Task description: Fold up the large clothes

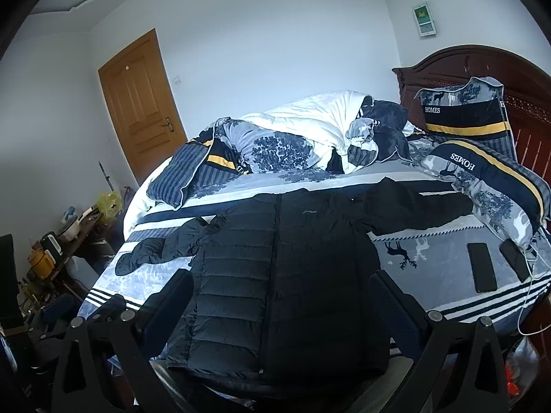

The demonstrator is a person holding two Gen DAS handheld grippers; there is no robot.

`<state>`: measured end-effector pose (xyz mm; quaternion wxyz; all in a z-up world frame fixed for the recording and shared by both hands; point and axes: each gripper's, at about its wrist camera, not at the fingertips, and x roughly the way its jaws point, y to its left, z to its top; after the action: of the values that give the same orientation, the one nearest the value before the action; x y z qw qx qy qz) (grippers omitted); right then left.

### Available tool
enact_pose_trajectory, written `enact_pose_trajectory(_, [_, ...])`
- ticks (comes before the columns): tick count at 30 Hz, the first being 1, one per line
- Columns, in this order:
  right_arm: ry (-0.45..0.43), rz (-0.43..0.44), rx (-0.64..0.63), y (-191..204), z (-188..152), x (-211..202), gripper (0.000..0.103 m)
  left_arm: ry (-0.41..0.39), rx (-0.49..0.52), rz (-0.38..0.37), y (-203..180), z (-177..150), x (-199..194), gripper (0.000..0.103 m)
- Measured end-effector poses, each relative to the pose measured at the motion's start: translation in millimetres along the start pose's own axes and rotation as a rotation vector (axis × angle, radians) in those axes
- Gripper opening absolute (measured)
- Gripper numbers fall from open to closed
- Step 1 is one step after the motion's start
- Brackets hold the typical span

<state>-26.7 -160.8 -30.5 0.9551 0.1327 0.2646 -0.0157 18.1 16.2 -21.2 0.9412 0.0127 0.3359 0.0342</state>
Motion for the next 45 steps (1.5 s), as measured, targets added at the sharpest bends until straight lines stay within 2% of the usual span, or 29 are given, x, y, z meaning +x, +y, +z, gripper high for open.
enact_pose_trajectory(14, [-0.020,0.007,-0.011,1,-1,-11,0.103,-0.006,-0.002,0.000,0,-1,-7,0.103])
enact_pose_trajectory(38, [0.004,0.011,0.006,-1,-4,-3,0.103,0.009,0.000,0.011,1,-5,-1,0.103])
enact_pose_trajectory(45, [-0.032,0.015,0.015,-5,-3,-5,0.103,0.019,-0.001,0.016,1,-3,4,0.103])
